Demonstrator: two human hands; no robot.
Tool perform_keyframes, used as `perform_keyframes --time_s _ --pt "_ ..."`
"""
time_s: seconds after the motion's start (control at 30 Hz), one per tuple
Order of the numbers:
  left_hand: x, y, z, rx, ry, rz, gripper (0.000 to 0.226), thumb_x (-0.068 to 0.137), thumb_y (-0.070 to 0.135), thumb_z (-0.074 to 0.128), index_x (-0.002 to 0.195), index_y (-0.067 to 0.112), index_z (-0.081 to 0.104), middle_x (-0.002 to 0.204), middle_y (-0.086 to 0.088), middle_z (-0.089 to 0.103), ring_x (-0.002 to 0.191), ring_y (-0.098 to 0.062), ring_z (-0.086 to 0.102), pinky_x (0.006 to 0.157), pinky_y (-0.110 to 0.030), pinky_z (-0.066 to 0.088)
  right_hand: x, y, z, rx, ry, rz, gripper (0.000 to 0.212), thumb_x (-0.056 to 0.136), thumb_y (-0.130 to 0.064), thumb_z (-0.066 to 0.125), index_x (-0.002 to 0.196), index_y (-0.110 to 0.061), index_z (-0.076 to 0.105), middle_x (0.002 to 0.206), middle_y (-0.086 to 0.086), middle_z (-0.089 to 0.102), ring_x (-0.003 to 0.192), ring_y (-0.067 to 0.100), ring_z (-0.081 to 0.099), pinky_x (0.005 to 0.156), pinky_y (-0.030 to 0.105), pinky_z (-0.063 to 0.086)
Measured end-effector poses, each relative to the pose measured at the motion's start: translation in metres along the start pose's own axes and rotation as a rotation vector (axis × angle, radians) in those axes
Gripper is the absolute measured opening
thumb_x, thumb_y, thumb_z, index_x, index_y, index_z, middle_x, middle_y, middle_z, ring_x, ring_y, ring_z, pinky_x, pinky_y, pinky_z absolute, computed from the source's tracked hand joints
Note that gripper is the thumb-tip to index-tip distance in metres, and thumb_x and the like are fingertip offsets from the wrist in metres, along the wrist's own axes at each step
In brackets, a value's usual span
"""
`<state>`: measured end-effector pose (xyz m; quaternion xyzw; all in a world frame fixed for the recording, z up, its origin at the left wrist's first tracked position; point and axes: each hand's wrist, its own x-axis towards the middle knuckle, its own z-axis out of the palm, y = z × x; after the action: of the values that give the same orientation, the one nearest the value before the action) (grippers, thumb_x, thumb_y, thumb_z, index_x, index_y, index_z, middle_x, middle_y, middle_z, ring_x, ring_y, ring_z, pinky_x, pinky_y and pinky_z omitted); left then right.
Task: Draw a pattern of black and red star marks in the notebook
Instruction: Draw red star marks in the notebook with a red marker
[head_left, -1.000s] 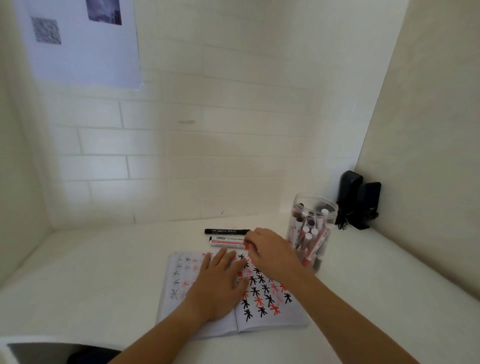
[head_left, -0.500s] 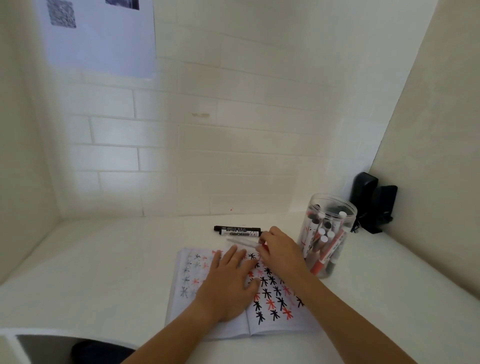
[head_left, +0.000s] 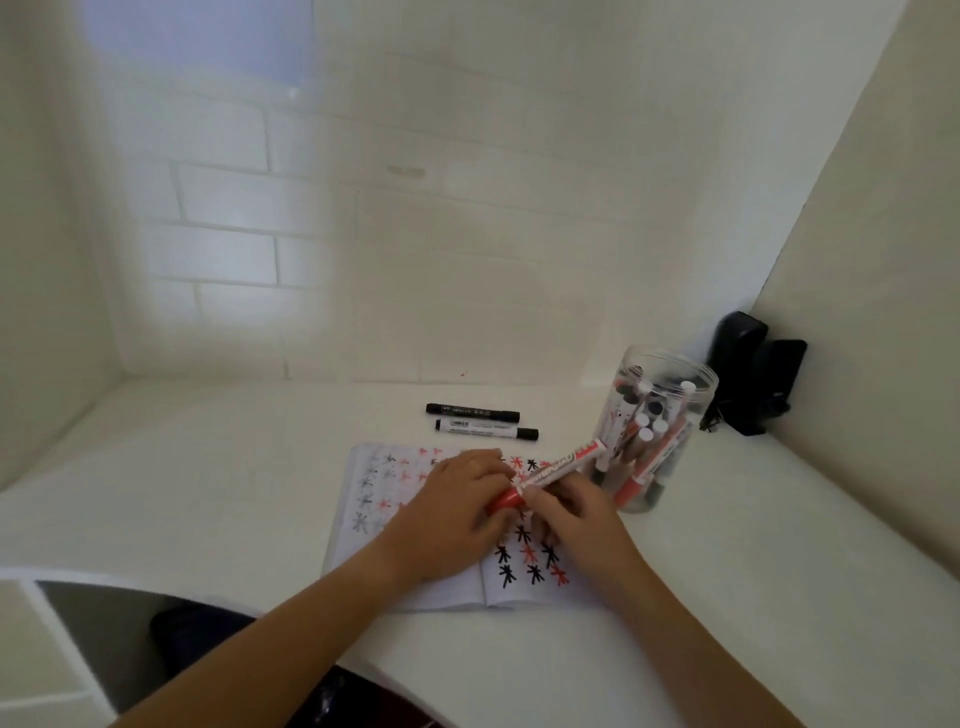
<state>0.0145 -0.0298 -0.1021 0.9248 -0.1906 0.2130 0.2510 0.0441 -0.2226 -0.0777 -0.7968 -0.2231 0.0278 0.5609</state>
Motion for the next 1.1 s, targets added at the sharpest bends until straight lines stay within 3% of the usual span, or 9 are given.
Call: perform_keyframes --time_s 0.1,0.2,0.3,0.43,0.5,0.57,0.7,0.83,1.1 --pt "-0.001 0.002 -0.001 0.022 0.062 -0.007 0.018 0.099 0.036 0.050 0.104 0.023 0.060 0.104 0.010 0.057 0.097 -0.009 0.048 0.087 -0.028 0.041 -0.001 -0.001 -0.011 0.189 0.055 0.022 0.022 0.098 -0.033 0.069 0.100 -0.011 0.073 0.076 0.009 0.070 0.071 0.019 0.066 0.067 0.034 0.052" --pt "0.000 0.003 -0.002 0.033 0.053 -0.026 0.014 0.100 0.037 0.046 0.097 0.026 0.054 0.094 0.014 0.051 0.088 -0.007 0.043 0.079 -0.024 0.037 0.000 0.000 -0.029 0.315 0.084 0.031 0.016 0.097 -0.022 0.070 0.100 -0.007 0.072 0.076 0.008 0.067 0.073 0.023 0.063 0.068 0.037 0.052" --pt "-0.002 0.002 -0.001 0.022 0.005 -0.027 0.013 0.100 0.034 0.041 0.099 0.027 0.052 0.097 0.014 0.050 0.092 -0.007 0.043 0.082 -0.028 0.037 0.002 0.004 -0.048 0.179 0.011 0.034 0.005 0.095 -0.011 0.072 0.095 -0.006 0.070 0.081 0.004 0.069 0.076 0.023 0.065 0.080 0.041 0.059" --pt "-0.003 0.000 0.001 0.036 -0.064 -0.001 0.032 0.106 0.042 0.029 0.107 0.024 0.056 0.111 0.013 0.050 0.108 -0.009 0.043 0.097 -0.034 0.038 -0.001 0.009 -0.048 -0.319 -0.067 -0.105 0.005 0.097 -0.017 0.070 0.093 -0.020 0.068 0.085 -0.008 0.070 0.078 -0.001 0.066 0.073 0.014 0.052" --pt "-0.002 -0.002 0.003 0.053 -0.057 0.015 0.039 0.107 0.046 0.027 0.108 0.022 0.058 0.115 0.012 0.051 0.112 -0.010 0.043 0.099 -0.036 0.038 -0.003 0.009 -0.038 -0.520 -0.048 -0.276 0.006 0.098 -0.030 0.065 0.099 -0.024 0.068 0.091 -0.012 0.069 0.083 0.002 0.063 0.075 0.016 0.051" --pt "-0.001 -0.003 0.004 0.041 -0.039 0.047 0.043 0.108 0.048 0.027 0.109 0.021 0.061 0.116 0.011 0.053 0.113 -0.012 0.044 0.099 -0.037 0.039 -0.005 0.010 -0.021 -0.720 -0.058 -0.448 0.025 0.096 -0.045 0.055 0.104 -0.025 0.067 0.095 -0.010 0.067 0.087 0.009 0.059 0.078 0.026 0.048" --pt "0.000 -0.005 0.004 -0.001 0.023 0.073 0.046 0.106 0.049 0.028 0.106 0.021 0.065 0.114 0.012 0.057 0.112 -0.011 0.045 0.098 -0.036 0.039 -0.008 0.013 0.007 -0.953 0.073 -0.588 0.033 0.097 -0.044 0.041 0.102 -0.021 0.066 0.085 -0.006 0.067 0.070 0.015 0.063 0.056 0.024 0.040" --pt "0.000 -0.007 0.004 0.009 0.060 0.093 0.042 0.106 0.045 0.032 0.102 0.021 0.067 0.116 0.011 0.059 0.114 -0.013 0.046 0.098 -0.041 0.041 -0.015 0.018 0.013 -1.026 0.128 -0.533 0.038 0.104 -0.047 0.033 0.107 -0.026 0.064 0.073 -0.006 0.066 0.053 0.016 0.062 0.045 0.025 0.035" --pt "-0.002 -0.004 0.003 0.043 0.094 0.123 0.041 0.106 0.046 0.032 0.092 0.021 0.061 0.112 0.011 0.052 0.108 -0.014 0.043 0.090 -0.044 0.042 -0.019 0.011 0.011 -1.012 0.046 -0.496 0.058 0.100 -0.056 0.010 0.118 -0.027 0.057 0.081 -0.001 0.071 0.068 0.023 0.067 0.056 0.031 0.035"
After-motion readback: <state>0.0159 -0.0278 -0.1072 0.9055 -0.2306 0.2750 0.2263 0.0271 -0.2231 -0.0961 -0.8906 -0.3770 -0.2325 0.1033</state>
